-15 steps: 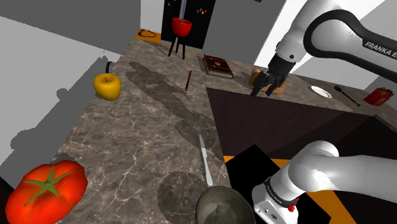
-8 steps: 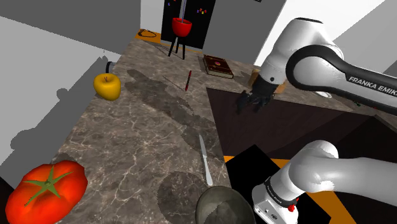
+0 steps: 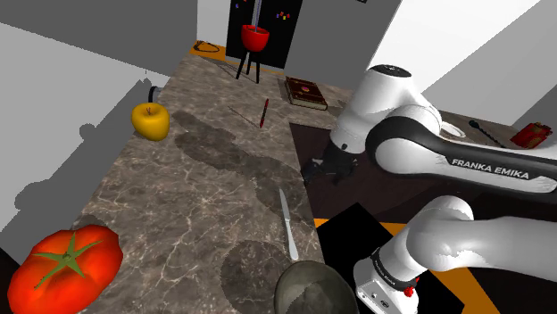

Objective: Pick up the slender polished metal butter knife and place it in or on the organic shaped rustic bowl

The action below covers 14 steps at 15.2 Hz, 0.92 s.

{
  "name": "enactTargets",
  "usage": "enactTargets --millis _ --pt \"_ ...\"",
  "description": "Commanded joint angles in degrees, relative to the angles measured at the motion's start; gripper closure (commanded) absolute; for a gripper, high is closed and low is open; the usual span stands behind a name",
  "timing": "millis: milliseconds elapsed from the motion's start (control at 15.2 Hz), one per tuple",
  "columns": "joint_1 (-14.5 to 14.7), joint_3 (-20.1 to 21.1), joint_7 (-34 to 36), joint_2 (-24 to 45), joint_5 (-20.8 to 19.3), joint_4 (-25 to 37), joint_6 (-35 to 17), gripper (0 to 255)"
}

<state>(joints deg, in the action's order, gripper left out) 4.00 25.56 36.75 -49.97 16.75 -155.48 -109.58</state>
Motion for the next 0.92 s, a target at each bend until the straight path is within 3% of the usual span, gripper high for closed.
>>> enactTargets --millis 0,396,858 --pt "0.2 3.8 3.9 2.3 1.9 -0.5 -3.1 0" --pt "-1.9 16.2 15.6 12.6 5.2 0.3 -13.8 0" --pt "-3.3 19.6 16.8 17.2 5.7 -2.0 -20.7 0"
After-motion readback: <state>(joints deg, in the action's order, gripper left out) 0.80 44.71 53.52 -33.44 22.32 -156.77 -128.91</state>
